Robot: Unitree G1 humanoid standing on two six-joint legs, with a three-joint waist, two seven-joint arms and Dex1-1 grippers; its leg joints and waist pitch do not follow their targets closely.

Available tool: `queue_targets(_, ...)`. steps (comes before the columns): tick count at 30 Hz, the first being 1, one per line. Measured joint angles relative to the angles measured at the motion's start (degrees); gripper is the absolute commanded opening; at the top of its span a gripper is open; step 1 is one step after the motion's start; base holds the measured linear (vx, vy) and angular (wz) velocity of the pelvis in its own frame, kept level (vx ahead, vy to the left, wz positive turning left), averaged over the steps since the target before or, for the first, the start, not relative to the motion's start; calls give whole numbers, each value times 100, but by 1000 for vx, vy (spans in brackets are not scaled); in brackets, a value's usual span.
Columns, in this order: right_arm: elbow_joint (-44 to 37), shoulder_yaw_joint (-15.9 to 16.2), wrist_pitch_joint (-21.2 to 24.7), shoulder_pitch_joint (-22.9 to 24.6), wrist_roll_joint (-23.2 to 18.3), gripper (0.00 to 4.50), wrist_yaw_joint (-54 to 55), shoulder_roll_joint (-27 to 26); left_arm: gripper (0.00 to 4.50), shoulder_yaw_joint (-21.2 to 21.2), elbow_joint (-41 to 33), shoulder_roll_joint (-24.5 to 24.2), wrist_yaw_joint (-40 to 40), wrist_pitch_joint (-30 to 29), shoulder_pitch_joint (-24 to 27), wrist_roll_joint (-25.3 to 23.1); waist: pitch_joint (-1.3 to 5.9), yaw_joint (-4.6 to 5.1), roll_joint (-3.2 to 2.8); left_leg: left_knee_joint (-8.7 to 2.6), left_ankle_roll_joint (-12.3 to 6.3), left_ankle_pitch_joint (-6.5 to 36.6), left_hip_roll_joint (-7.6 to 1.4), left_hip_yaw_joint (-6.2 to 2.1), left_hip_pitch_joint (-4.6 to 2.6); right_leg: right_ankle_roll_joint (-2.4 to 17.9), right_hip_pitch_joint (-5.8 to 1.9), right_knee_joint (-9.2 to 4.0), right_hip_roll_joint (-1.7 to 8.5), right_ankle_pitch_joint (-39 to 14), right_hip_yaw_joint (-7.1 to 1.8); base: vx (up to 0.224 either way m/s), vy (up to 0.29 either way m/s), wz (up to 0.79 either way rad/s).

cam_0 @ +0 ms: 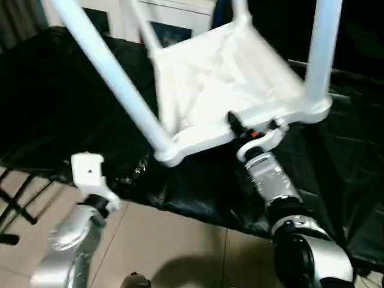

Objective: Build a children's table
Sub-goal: Flip table

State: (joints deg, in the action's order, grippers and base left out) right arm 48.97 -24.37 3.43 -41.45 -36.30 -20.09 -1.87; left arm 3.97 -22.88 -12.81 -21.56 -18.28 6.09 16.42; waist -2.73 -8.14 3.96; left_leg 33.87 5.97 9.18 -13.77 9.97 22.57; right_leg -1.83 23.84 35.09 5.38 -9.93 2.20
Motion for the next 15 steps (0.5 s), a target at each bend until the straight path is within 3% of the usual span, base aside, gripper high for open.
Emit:
queue_targets(6, -1000, 338, 0, 378, 390, 204, 644, 83, 450, -446, -122, -381, -172, 65, -318, -301, 12, 0, -13, -2, 3, -2, 3, 0, -16, -33, -7, 20, -1, -15, -10, 0, 0, 0)
queue_targets(9, -1633, 650, -41, 536, 886, 204, 999, 248, 450, -511, -301, -560, -354, 115, -648, -384, 23, 7, -21, -3, 3, -2, 4, 1, -50, -40, -35, 23, 0, -18, -14, 0, 0, 0)
queue_targets(15, -2402, 1153, -312, 790, 2151, 201, 1474, 610, 450, -495, -568, -759, -453, -123, -1202, -364, 63, 71, 64, -1, 4, -1, 4, -11, -59, -45, -48, 23, -6, -19, -10, 0, 0, 0)
